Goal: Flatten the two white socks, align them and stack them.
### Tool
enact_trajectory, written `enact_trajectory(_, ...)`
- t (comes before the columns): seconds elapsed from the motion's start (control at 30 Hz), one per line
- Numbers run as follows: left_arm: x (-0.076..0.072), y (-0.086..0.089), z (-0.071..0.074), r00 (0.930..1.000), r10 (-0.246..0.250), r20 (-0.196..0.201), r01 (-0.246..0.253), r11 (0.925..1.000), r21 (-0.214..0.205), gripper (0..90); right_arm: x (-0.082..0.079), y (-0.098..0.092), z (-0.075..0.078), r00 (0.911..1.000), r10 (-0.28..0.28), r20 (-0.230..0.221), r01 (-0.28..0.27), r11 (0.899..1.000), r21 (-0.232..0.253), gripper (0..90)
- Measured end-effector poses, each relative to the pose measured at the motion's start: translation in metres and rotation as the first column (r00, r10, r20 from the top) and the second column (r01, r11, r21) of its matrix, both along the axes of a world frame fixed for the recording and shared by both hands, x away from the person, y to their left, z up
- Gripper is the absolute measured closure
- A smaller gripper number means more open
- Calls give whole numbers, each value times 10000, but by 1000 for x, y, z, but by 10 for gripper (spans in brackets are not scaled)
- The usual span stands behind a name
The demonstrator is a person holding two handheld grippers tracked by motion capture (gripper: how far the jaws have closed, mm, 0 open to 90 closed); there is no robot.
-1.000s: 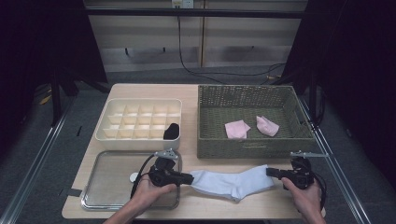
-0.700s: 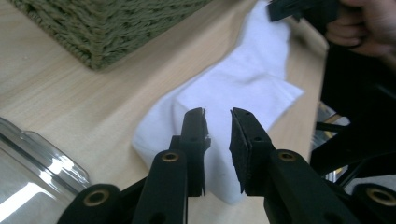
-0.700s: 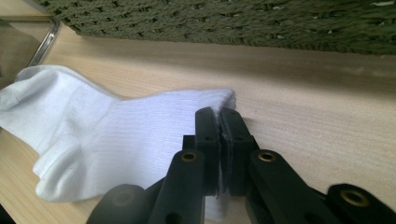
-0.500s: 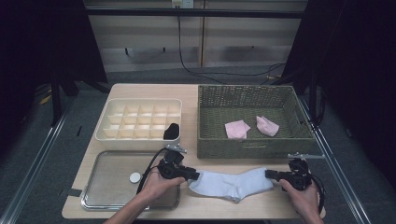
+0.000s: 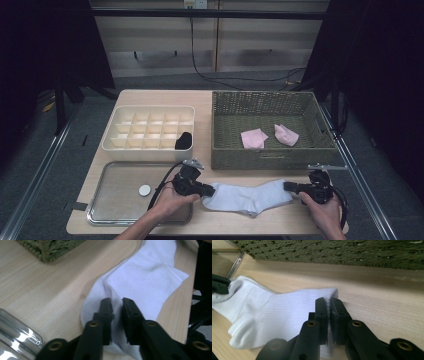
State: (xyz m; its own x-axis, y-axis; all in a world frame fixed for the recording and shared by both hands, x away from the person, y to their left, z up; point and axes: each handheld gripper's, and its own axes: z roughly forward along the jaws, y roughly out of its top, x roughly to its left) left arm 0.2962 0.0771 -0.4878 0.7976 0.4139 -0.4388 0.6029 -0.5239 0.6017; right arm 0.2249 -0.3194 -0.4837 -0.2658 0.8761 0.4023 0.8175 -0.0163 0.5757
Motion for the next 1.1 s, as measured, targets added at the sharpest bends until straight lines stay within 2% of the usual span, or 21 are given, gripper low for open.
enact_trajectory(0.13, 0, 6, 11, 9999, 159, -62, -162, 9982, -570, 847, -1, -1, 0, 10000, -4, 15, 4, 10000, 13, 849)
enact_trajectory(0.17, 1, 8, 13, 10000, 77, 48, -74, 9985, -548, 852, -1, 0, 0, 10000, -12, 5, 12, 10000, 32, 850)
enact_trajectory(0.23, 2, 9, 16, 9996, 212, 199, -203, 9986, -478, 856, 0, 0, 0, 10000, -26, 2, 26, 10000, 28, 849)
enact_trajectory(0.27, 4, 9, 17, 9995, 274, 161, -263, 9978, -613, 856, 0, 0, 0, 10000, -27, -2, 27, 10000, 34, 849)
enact_trajectory(0.33, 7, 11, 17, 9993, 308, 228, -294, 9978, -600, 856, 0, 0, 0, 10000, -29, -35, 29, 10000, 5, 847)
enact_trajectory(0.5, 12, 10, 2, 9981, 569, 237, -571, 9983, 111, 852, 0, 0, -2, 10000, 49, -33, -49, 10000, -32, 833)
enact_trajectory(0.57, 13, 9, -1, 9979, 633, 163, -634, 9980, 57, 846, -1, 1, -3, 9999, 54, -104, -54, 10000, -51, 822)
enact_trajectory(0.63, 12, 9, -1, 9981, 550, 293, -556, 9983, 186, 828, -1, 0, -3, 9999, 55, -129, -56, 10000, -65, 820)
enact_trajectory(0.8, 13, 12, 3, 9989, 468, 52, -466, 9985, -294, 862, -5, -1, 0, 9999, 98, -70, -97, 9999, 103, 869)
enact_trajectory(0.9, 10, 10, 6, 9992, 385, 145, -381, 9989, -257, 865, -6, -2, 3, 10000, 86, -6, -86, 9998, 199, 864)
enact_trajectory(1.0, 12, 9, 4, 9989, 452, 90, -449, 9986, -295, 865, -7, 0, -1, 9996, 184, -197, -184, 9998, 16, 854)
enact_trajectory(1.03, 12, 9, 4, 9985, 526, 123, -524, 9985, -148, 864, -7, 0, -1, 9995, 212, -225, -211, 9998, 16, 849)
enact_trajectory(1.1, 14, 10, 2, 9972, 738, 87, -736, 9971, -179, 856, -8, 1, -1, 9995, 236, -212, -234, 9997, 75, 820)
